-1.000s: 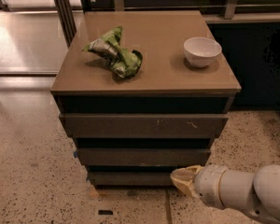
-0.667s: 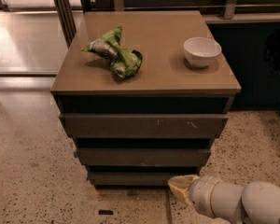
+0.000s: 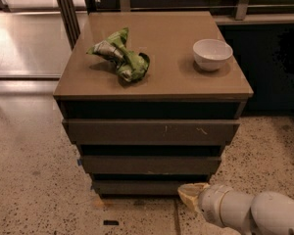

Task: Open bottom drawer

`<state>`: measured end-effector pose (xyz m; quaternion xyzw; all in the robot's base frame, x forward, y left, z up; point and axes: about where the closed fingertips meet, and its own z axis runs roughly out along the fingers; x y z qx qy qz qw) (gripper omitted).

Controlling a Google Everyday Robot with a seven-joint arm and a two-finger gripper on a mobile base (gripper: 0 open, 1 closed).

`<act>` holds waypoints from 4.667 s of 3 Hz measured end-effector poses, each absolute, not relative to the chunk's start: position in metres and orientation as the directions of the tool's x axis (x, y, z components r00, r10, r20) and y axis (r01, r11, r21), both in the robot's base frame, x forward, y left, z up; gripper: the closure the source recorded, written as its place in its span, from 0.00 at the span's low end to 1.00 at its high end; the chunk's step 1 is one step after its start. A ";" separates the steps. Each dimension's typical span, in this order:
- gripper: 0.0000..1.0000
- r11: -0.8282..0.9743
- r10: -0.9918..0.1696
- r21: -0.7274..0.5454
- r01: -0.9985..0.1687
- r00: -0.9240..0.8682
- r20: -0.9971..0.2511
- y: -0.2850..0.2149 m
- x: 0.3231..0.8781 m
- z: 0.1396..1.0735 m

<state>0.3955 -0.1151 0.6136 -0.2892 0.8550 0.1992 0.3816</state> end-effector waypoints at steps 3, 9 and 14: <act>1.00 0.732 -0.294 0.189 -0.655 -0.554 -0.779 -0.112 0.383 0.495; 1.00 0.733 -0.177 0.287 -0.617 -0.580 -0.795 -0.166 0.452 0.388; 1.00 0.700 -0.340 0.151 -0.698 -0.512 -0.789 -0.174 0.523 0.351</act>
Offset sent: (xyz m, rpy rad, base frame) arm -0.0182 0.0004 -0.1342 0.0800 -0.0044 -0.0174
